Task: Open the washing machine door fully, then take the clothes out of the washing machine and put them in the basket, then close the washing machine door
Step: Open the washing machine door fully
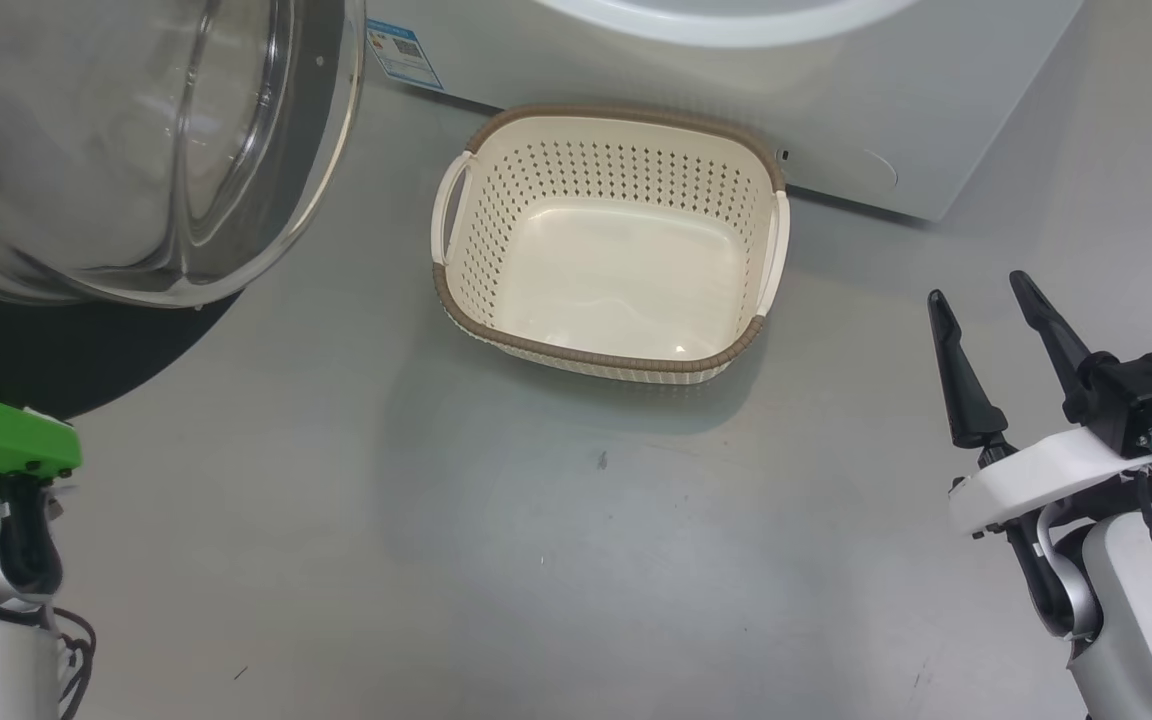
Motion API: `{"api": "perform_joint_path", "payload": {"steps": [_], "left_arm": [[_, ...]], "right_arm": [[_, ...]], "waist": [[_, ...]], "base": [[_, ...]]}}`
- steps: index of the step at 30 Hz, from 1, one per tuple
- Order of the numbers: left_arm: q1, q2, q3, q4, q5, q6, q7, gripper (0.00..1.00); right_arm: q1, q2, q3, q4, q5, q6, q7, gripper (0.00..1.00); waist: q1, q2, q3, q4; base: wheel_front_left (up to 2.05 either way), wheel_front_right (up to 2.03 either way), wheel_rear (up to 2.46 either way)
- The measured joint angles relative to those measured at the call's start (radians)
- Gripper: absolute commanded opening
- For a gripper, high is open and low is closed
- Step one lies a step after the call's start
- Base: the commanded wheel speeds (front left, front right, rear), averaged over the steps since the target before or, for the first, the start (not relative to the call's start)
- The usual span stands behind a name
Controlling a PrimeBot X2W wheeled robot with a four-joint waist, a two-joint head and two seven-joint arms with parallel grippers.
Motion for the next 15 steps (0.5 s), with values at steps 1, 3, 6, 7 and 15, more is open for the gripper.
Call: {"api": "perform_joint_path", "payload": {"steps": [1,3,6,7,15], "left_arm": [[-0.004,0.003,0.008,0.004,-0.004,0.0,-0.001,0.0],[-0.013,0.011,0.024,0.018,-0.008,0.0,-0.005,0.0],[-0.027,0.028,0.051,0.036,-0.014,0.0,-0.006,0.0],[-0.033,0.035,0.057,0.044,-0.019,0.0,-0.006,0.0],[-0.086,0.073,0.094,0.1,-0.032,0.002,-0.027,0.0]], "right_arm": [[-0.003,-0.003,-0.001,-0.003,-0.001,0.0,0.0,1.0],[-0.01,-0.01,-0.003,-0.007,-0.001,0.0,0.005,1.0],[-0.015,-0.019,-0.009,-0.015,-0.001,0.0,0.012,1.0],[-0.015,-0.022,-0.012,-0.018,-0.001,0.0,0.013,1.0],[-0.016,-0.036,-0.018,-0.034,-0.004,0.0,0.025,1.0]], "waist": [[0.0,0.0,0.007,-0.001],[0.0,0.0,0.021,-0.002],[0.0,0.0,0.038,-0.004],[0.0,0.0,0.044,-0.004],[0.0,0.0,0.079,-0.004]], "base": [[0.0,0.0,0.0],[0.0,0.0,0.0],[0.0,0.0,0.0],[0.0,0.0,0.0],[0.0,0.0,0.0]]}}
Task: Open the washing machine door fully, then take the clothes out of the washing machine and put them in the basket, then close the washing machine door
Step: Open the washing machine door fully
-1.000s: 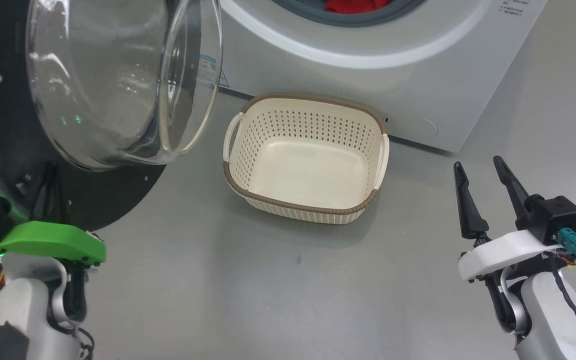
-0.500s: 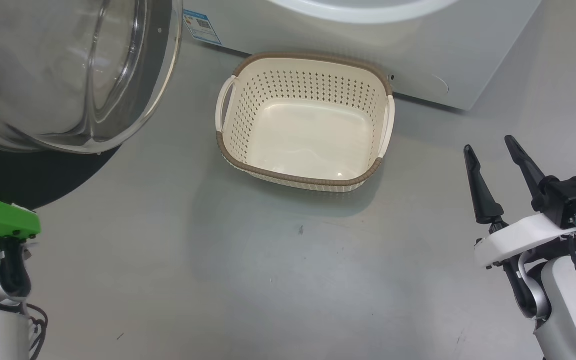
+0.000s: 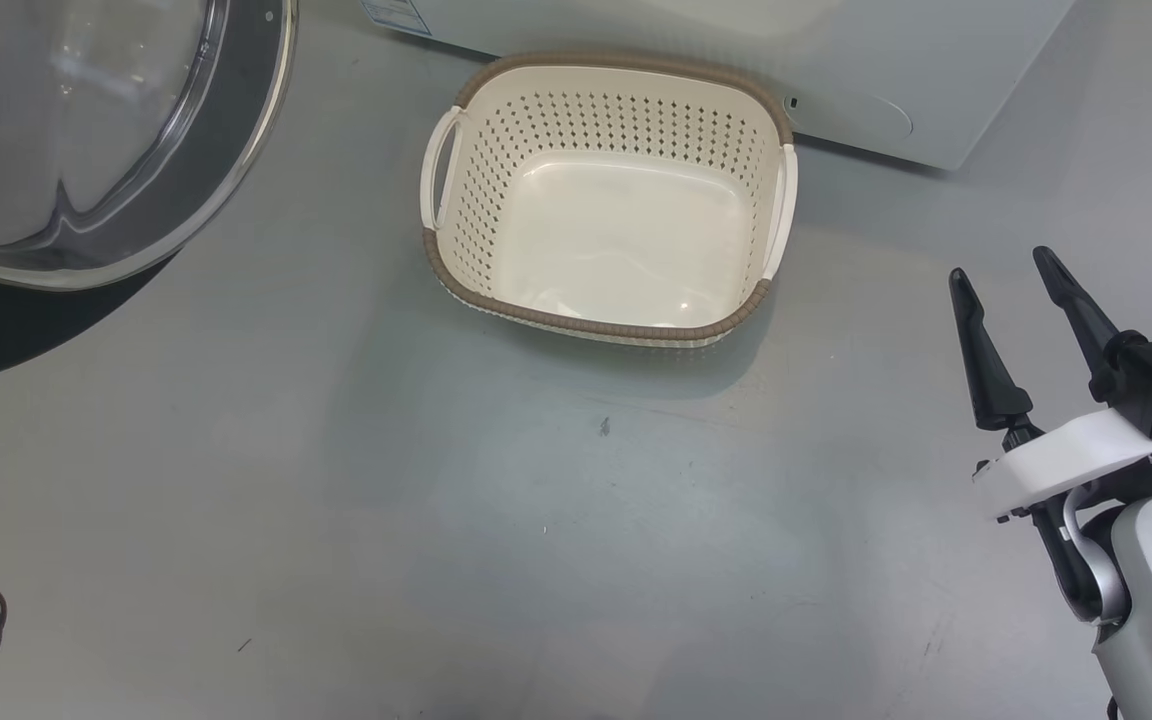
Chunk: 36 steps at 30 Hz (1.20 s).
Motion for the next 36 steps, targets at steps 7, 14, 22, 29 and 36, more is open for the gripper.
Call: {"api": "perform_joint_path", "payload": {"steps": [7,14,22,29,36], "left_arm": [[-0.021,0.006,-0.001,0.036,-0.006,-0.006,-0.013,0.0],[-0.028,0.005,-0.05,0.072,0.02,-0.032,-0.024,0.0],[-0.026,-0.012,-0.131,0.082,0.073,-0.064,-0.04,0.0],[0.011,-0.016,-0.192,0.063,0.131,-0.079,-0.058,0.0],[0.042,-0.036,-0.245,0.012,0.168,-0.105,-0.074,0.0]], "right_arm": [[0.0,0.0,-0.004,-0.002,0.0,0.0,0.0,1.0],[-0.001,0.018,0.001,0.013,0.002,0.0,-0.015,1.0],[-0.001,0.055,0.011,0.054,0.013,0.002,-0.048,1.0],[-0.001,0.094,0.018,0.1,0.03,0.01,-0.079,1.0],[0.002,0.129,0.021,0.133,0.039,0.01,-0.097,1.0]], "waist": [[0.0,0.0,0.003,-0.002],[0.0,0.0,-0.019,-0.01],[0.0,0.0,-0.073,-0.024],[0.0,0.0,-0.139,-0.046],[0.0,0.0,-0.211,-0.088]], "base": [[0.0,0.0,0.0],[0.0,0.0,0.0],[0.0,0.0,0.0],[0.0,0.0,0.0],[0.0,0.0,0.0]]}}
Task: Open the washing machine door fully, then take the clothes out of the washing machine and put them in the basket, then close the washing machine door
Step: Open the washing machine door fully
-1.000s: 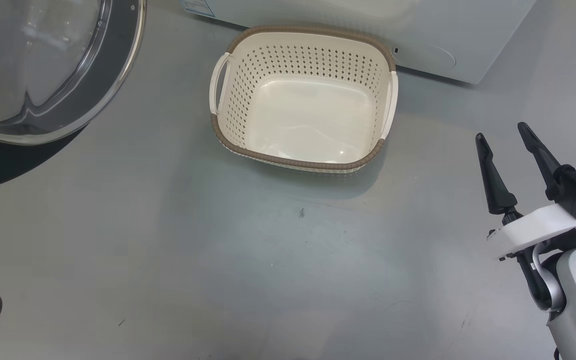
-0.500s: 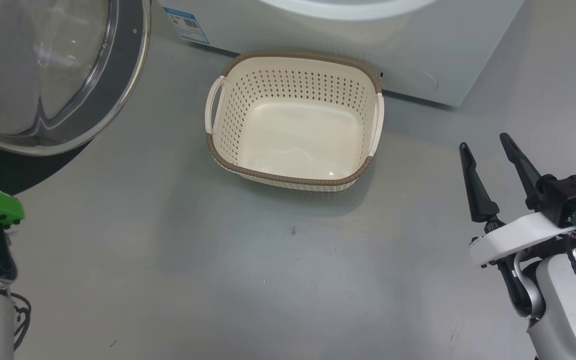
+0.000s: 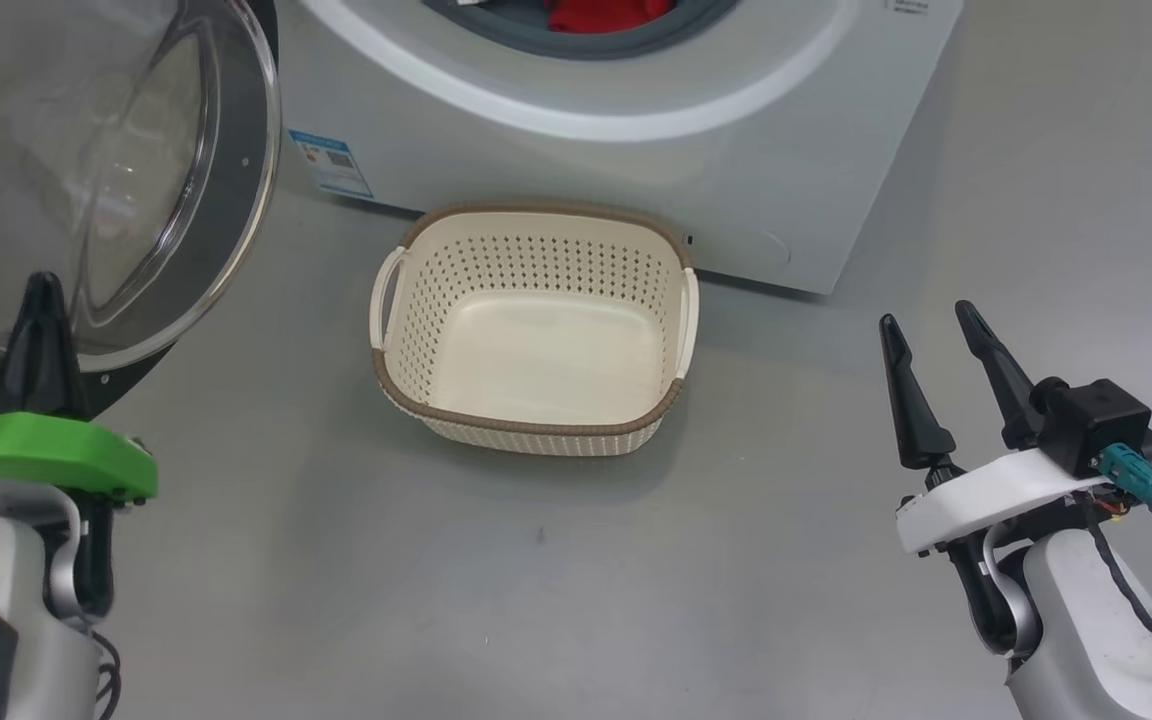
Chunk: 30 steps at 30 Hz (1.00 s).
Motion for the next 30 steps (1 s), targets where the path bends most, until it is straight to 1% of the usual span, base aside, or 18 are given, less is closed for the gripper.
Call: {"api": "perform_joint_path", "payload": {"steps": [8,11,17,20,24,30], "left_arm": [[0.092,-0.013,-0.04,-0.026,0.012,-0.026,0.0,0.0],[0.13,-0.027,-0.047,-0.036,0.012,-0.031,0.0,0.0],[0.204,-0.064,-0.05,-0.074,0.003,-0.034,-0.002,0.0],[0.233,-0.066,-0.059,-0.092,0.005,-0.034,-0.01,0.0],[0.265,-0.082,-0.071,-0.117,0.012,-0.034,-0.01,0.0],[0.289,-0.099,-0.095,-0.153,0.02,-0.034,-0.011,0.0]], "right_arm": [[0.028,0.031,0.002,0.025,0.009,0.0,-0.01,1.0],[0.045,0.041,0.004,0.028,0.009,0.0,-0.01,1.0],[0.064,0.046,0.002,0.027,0.009,0.0,-0.017,1.0],[0.067,0.046,-0.003,0.022,0.009,0.0,-0.018,1.0],[0.084,0.045,-0.01,0.015,0.009,0.0,-0.019,1.0],[0.096,0.045,-0.015,0.002,0.009,0.0,-0.019,1.0]], "waist": [[0.0,0.0,-0.075,-0.077],[0.0,0.0,-0.103,-0.109],[0.0,0.0,-0.151,-0.177],[0.0,0.0,-0.17,-0.211],[0.0,0.0,-0.191,-0.252],[0.0,0.0,-0.208,-0.297]], "base": [[0.0,0.0,0.0],[0.0,0.0,0.0],[0.0,0.0,0.0],[0.0,0.0,0.0],[0.0,0.0,0.0],[0.0,0.0,0.0]]}}
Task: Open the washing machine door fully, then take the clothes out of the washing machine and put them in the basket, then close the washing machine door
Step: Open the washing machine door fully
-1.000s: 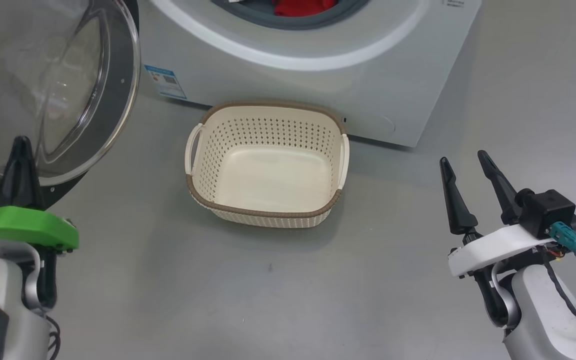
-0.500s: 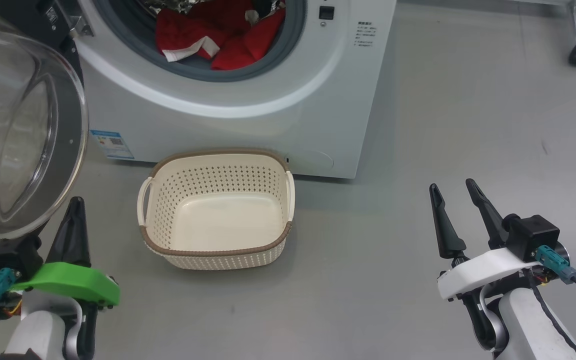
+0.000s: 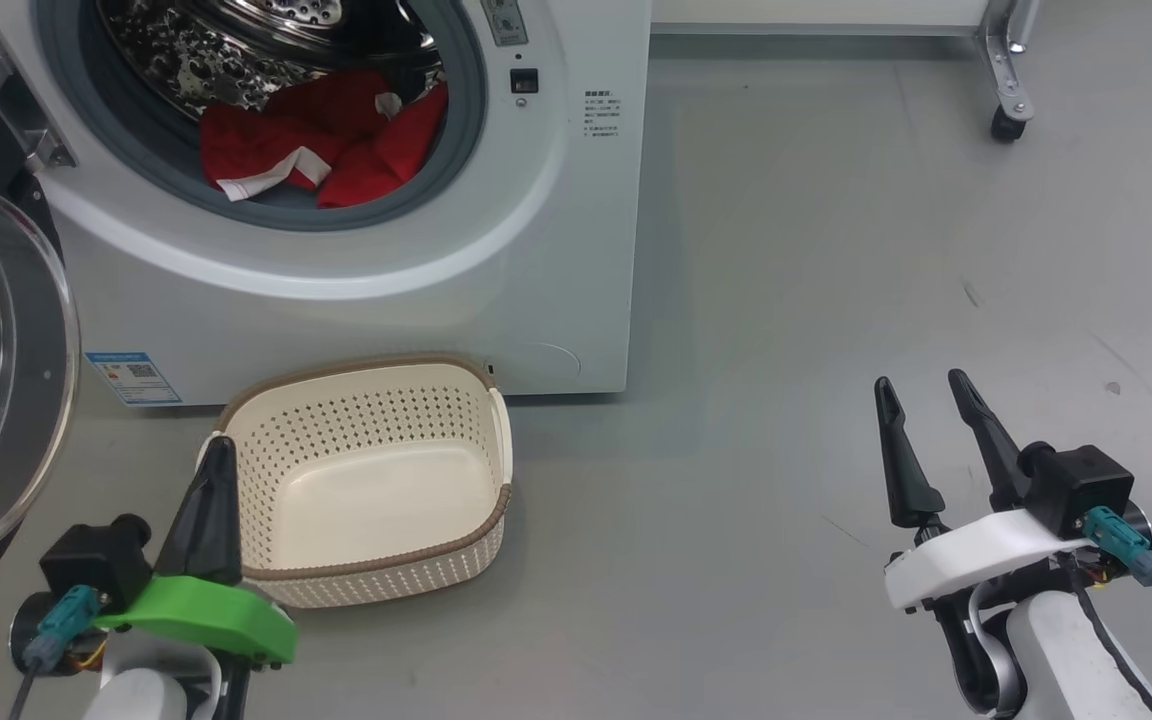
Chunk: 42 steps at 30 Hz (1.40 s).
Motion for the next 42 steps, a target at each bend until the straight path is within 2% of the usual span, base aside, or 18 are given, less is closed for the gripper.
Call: {"api": "perform_joint_path", "payload": {"steps": [2,3,4,5,6,14,42], "left_arm": [[0.01,-0.002,-0.009,-0.006,0.021,0.0,0.0,0.0],[0.014,-0.007,-0.013,-0.008,0.024,0.0,-0.004,0.1],[0.016,-0.013,-0.017,-0.012,0.024,0.0,-0.007,0.33],[0.017,-0.019,-0.02,-0.018,0.026,0.0,-0.007,0.62],[0.018,-0.023,-0.022,-0.024,0.032,0.001,-0.007,1.0],[0.04,-0.028,-0.021,-0.032,0.047,0.018,-0.007,1.0],[0.062,-0.048,0.02,-0.094,0.036,0.026,-0.009,1.0]], "right_arm": [[0.005,0.0,-0.003,-0.005,0.0,0.0,0.0,1.0],[0.007,0.0,-0.006,-0.007,0.0,0.0,0.0,1.0],[0.007,0.0,-0.007,-0.008,0.0,0.0,0.0,1.0],[0.007,0.0,-0.008,-0.01,0.0,0.0,-0.002,1.0],[0.007,0.0,-0.008,-0.012,0.0,0.0,-0.003,1.0],[0.011,0.0,-0.011,-0.018,-0.002,0.0,-0.003,1.0],[0.012,0.001,-0.018,-0.03,-0.02,0.0,-0.003,1.0]], "waist": [[0.0,0.0,-0.002,-0.01],[0.0,0.0,-0.002,-0.014],[0.0,0.0,-0.002,-0.016],[0.0,0.0,-0.001,-0.017],[0.0,0.0,0.0,-0.019],[0.0,0.0,0.007,-0.027],[0.0,0.0,0.009,-0.036]], "base": [[0.0,0.0,0.0],[0.0,0.0,0.0],[0.0,0.0,0.0],[0.0,0.0,0.0],[0.0,0.0,0.0],[0.0,0.0,0.0],[0.0,0.0,0.0]]}}
